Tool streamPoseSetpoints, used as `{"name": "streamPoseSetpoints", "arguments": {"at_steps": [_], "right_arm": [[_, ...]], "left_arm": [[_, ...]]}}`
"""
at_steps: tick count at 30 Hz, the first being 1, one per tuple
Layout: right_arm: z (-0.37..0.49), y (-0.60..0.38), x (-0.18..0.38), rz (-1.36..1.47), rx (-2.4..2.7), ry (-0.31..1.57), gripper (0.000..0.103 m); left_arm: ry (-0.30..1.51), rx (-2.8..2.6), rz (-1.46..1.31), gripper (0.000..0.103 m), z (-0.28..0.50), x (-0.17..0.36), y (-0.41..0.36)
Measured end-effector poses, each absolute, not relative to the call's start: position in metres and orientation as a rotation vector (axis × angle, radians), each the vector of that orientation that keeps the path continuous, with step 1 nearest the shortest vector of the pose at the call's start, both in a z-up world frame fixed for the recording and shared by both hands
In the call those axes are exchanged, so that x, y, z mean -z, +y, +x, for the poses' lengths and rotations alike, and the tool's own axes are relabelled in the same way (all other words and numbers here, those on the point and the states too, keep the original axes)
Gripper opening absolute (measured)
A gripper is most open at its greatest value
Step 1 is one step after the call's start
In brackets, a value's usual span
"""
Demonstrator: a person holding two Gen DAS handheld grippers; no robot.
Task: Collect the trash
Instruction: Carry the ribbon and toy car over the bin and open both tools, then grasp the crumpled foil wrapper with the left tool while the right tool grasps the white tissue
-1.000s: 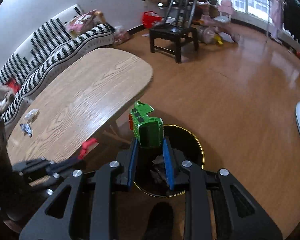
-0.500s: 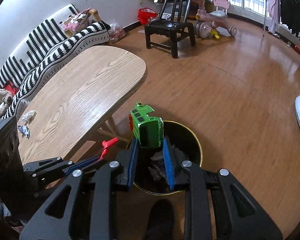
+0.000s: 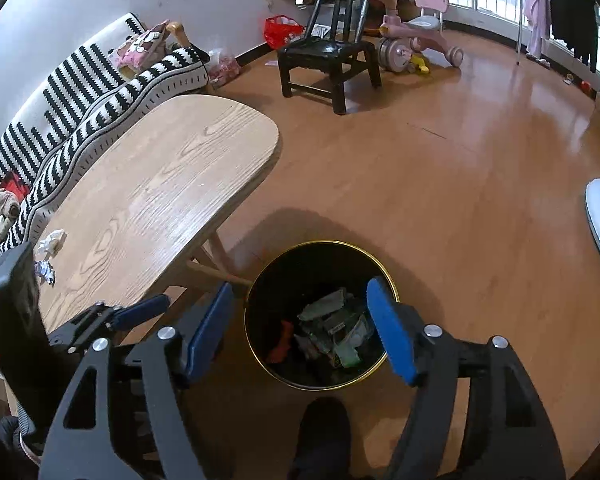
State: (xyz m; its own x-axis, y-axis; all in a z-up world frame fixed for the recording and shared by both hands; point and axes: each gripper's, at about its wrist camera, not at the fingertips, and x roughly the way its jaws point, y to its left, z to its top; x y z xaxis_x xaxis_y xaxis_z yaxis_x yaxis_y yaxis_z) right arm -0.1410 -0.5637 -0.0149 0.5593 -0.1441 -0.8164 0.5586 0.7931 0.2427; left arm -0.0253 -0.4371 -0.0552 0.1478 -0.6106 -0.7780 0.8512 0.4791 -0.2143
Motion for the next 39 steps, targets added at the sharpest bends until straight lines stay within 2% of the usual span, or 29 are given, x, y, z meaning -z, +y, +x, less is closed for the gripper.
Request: {"name": "streamPoseSetpoints", "arguments": {"at_steps": [9, 22, 27, 36, 38, 39], "right_arm": [[-0.124, -0.543, 0.01, 0.451, 0.368, 0.872, 0.075], [-0.052, -0.449, 0.008, 0.273, 0.137, 0.922, 0.08], [-0.036, -0.414, 0.006, 0.231, 0.059, 0.931, 0.08], [-0.023, -0.376, 0.008, 0.128, -0.018, 0.941, 0.081], [-0.019, -0.373, 0.007, 0.119, -0.028, 0.939, 0.081], [-0.017, -0.371, 0.007, 0.117, -0.033, 0.937, 0.081]], "left_arm": [[0.913, 0.955, 0.199, 0.088, -0.006, 0.024, -0.373], [0.859, 0.17, -0.033, 0.092, 0.124, 0.013, -0.162], [0.924, 0.021, -0.128, 0.092, 0.173, 0.031, -0.136], [0.994, -0.079, -0.119, 0.092, 0.221, 0.058, -0.152], [1.018, -0.074, -0.134, 0.089, 0.222, 0.066, -0.143], [1.007, -0.07, -0.118, 0.084, 0.22, 0.065, -0.145]]}}
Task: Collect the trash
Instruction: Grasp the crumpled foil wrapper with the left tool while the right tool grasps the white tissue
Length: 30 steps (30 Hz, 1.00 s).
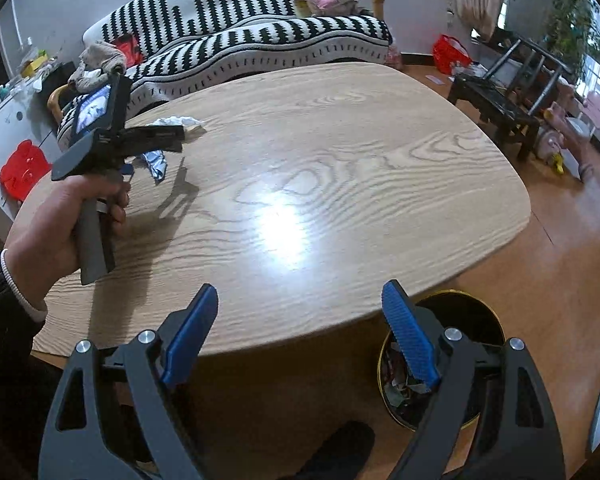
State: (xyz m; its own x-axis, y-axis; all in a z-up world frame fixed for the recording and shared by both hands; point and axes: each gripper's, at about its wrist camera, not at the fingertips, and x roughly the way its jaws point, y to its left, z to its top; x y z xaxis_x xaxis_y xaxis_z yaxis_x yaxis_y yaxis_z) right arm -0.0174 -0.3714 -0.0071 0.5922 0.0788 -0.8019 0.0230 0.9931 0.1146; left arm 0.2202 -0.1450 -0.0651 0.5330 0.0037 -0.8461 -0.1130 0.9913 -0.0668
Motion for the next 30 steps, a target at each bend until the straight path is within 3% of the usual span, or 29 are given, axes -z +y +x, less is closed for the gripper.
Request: {"name": "streamPoseSetpoints", "arguments": {"at_steps": [2, 3, 6, 7, 20, 26, 28, 29, 30], "right_arm": [[-0.009, -0.369, 0.004, 0.121, -0.054, 0.932, 0.081], [-0.004, -0.367, 0.003, 0.121, -0.068, 0.93, 0.081], [0.022, -0.357, 0.001, 0.125, -0.133, 0.924, 0.081], [0.037, -0.351, 0.001, 0.119, -0.161, 0.92, 0.081], [0.231, -0.197, 0.035, -0.196, -0.395, 0.937, 0.081], [0.298, -0.159, 0.065, -0.268, -0.407, 1.03, 0.08], [0.305, -0.157, 0.068, -0.248, -0.41, 1.033, 0.077], [0.306, -0.159, 0.068, -0.223, -0.417, 1.037, 0.071], [0.306, -0.159, 0.066, -0.215, -0.413, 1.031, 0.055]], "left_arm": [[0.99, -0.051, -0.076, 0.051, 0.221, 0.064, -0.147], [0.984, -0.037, -0.065, 0.042, 0.221, 0.062, -0.147], [0.998, -0.002, -0.097, 0.033, 0.217, 0.06, -0.132], [1.007, 0.006, -0.099, 0.021, 0.214, 0.057, -0.125], [0.98, 0.044, -0.1, 0.021, 0.155, 0.029, -0.032], [0.951, 0.06, -0.136, 0.021, 0.154, 0.018, -0.018], [0.951, 0.069, -0.136, 0.021, 0.156, 0.017, -0.017], [0.95, 0.073, -0.136, 0.021, 0.156, 0.017, -0.017], [0.95, 0.076, -0.136, 0.021, 0.157, 0.017, -0.018]]}}
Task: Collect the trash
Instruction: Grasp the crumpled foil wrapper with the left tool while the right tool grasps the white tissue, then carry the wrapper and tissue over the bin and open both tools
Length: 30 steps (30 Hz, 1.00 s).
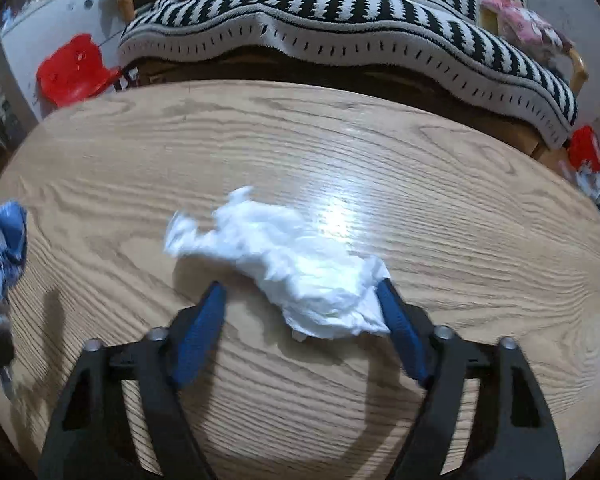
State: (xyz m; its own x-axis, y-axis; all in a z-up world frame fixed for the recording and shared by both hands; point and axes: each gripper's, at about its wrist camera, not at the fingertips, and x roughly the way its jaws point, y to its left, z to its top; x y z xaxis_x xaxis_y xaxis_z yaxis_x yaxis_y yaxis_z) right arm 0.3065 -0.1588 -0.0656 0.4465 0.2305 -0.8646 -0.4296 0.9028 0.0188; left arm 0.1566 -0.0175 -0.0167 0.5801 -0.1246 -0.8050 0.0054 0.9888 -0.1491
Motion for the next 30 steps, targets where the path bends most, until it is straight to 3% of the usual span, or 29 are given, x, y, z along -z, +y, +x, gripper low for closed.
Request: {"name": "streamPoseSetpoints", "arguments": {"at_steps": [1, 2, 5, 18, 30], "right_arm": [[0.306, -0.158, 0.064, -0.214, -0.42, 1.028, 0.045], [0.305, -0.156, 0.061, -0.214, -0.427, 1.031, 0.025], [0.292, -0.157, 0.054, -0.194, -0.454, 1.03, 0.017], [0.103, -0.253, -0.033, -0.083, -0.273, 0.859, 0.016], [-0.075, -0.471, -0.008, 0.219, 0.315, 0.889, 0.016]], "left_arm": [[0.95, 0.081, -0.136, 0.021, 0.157, 0.016, -0.018], [0.949, 0.086, -0.136, 0.021, 0.157, 0.016, -0.019], [0.947, 0.094, -0.139, 0.021, 0.157, 0.015, -0.021], [0.929, 0.271, -0.113, 0.021, 0.117, -0.003, -0.089], [0.867, 0.751, 0.193, 0.021, 0.023, 0.006, -0.307]]}}
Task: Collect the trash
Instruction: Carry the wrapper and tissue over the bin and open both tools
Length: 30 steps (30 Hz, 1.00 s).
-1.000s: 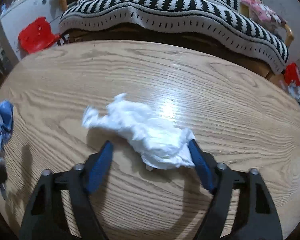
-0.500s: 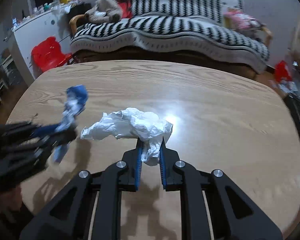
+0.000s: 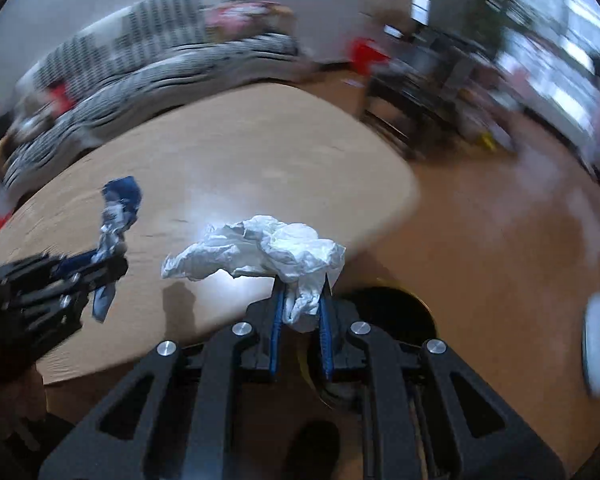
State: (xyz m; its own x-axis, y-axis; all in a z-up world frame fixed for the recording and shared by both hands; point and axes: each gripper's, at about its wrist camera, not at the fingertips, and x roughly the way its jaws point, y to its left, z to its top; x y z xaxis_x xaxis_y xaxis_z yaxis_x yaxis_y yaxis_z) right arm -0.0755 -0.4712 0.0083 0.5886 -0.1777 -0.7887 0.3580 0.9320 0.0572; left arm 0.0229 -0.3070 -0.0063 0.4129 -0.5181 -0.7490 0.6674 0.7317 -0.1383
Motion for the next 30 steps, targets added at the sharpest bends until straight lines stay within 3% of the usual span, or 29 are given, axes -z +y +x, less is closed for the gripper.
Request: {"name": "streamPoseSetpoints", "arguments": {"at_steps": [11, 30], "right_arm": [[-0.138, -0.554, 0.021, 0.391, 0.499, 0.929, 0.016], [-0.131, -0.572, 0.031, 0.443, 0.505, 0.958, 0.016]], "left_arm": [[0.973, 1.081, 0.289, 0.021, -0.025, 0.051, -0.428], [1.037, 1.106, 0.308, 0.022, -0.009, 0.074, -0.46]]}}
